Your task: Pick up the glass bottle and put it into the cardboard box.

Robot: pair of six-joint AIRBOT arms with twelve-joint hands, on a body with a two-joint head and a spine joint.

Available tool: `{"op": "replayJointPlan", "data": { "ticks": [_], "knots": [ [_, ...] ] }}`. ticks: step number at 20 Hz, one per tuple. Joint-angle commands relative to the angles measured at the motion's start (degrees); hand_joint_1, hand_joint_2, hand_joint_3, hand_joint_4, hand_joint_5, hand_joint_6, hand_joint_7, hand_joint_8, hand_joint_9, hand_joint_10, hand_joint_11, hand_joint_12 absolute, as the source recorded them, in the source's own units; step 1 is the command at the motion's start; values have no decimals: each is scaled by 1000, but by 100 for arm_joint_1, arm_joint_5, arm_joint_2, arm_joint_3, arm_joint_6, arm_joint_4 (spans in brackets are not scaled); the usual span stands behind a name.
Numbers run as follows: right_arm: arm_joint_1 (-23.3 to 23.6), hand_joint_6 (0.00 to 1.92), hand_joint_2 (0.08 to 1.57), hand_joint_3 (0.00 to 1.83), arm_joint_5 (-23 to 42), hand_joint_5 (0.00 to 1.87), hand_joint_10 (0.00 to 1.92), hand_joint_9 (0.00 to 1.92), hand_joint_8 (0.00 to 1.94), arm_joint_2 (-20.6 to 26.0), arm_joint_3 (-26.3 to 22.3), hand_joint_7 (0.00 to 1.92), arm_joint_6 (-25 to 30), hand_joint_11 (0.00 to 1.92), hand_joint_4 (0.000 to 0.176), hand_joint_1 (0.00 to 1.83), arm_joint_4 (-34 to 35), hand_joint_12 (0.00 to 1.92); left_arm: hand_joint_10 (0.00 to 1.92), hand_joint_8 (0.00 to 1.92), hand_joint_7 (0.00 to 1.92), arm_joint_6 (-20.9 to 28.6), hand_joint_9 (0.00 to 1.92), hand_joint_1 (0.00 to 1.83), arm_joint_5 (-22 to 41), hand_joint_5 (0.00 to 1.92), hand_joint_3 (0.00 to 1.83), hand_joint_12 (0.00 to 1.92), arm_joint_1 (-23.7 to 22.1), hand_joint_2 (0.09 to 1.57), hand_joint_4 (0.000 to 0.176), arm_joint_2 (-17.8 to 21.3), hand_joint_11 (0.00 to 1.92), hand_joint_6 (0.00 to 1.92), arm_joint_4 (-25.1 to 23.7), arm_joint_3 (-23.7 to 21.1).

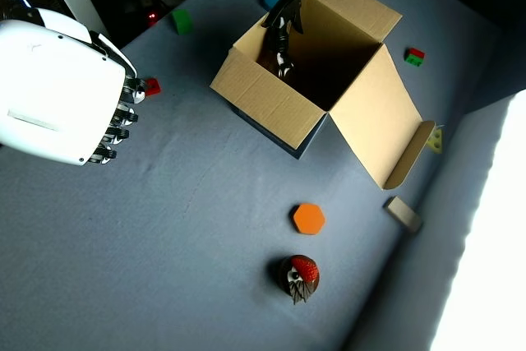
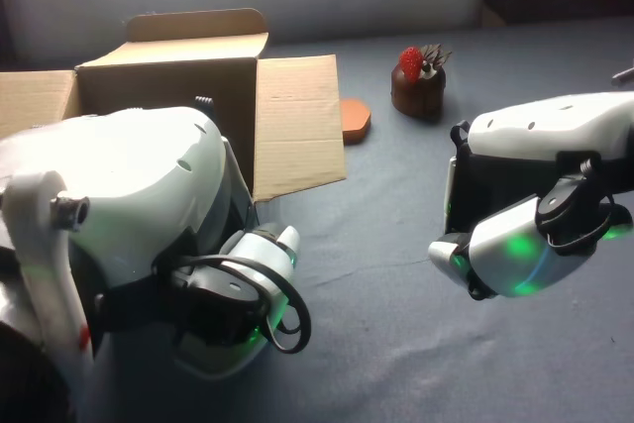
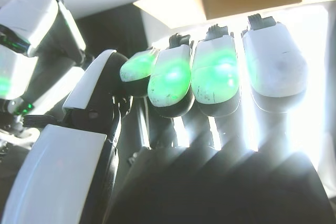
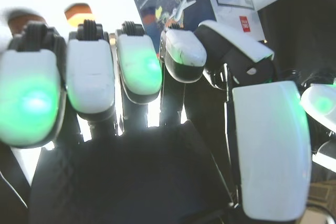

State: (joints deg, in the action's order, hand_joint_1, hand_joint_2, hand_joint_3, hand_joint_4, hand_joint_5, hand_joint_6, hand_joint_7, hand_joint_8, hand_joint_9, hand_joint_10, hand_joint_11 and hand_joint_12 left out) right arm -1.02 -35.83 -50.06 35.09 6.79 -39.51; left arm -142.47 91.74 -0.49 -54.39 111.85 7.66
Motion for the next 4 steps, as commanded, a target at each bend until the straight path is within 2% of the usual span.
{"op": "replayJointPlan", "data": {
  "ticks": [1, 4],
  "knots": [
    [32, 1921, 1094, 758, 322, 1344, 1921, 1507, 1941, 31, -31, 1438, 15, 1583, 176, 826, -147, 1921, 1921, 1921, 1383, -9, 1406, 741, 62, 1211, 0, 1921, -46, 1456, 176, 35, 1396, 1921, -543, -27],
    [22, 1921, 1093, 760, 337, 1346, 1921, 1507, 1941, 32, -33, 1440, 14, 1584, 176, 826, -147, 1921, 1921, 1921, 1383, -9, 1404, 758, 63, 1212, 0, 1921, -5, 1455, 176, 53, 1400, 1921, -543, -45]
  ]
}}
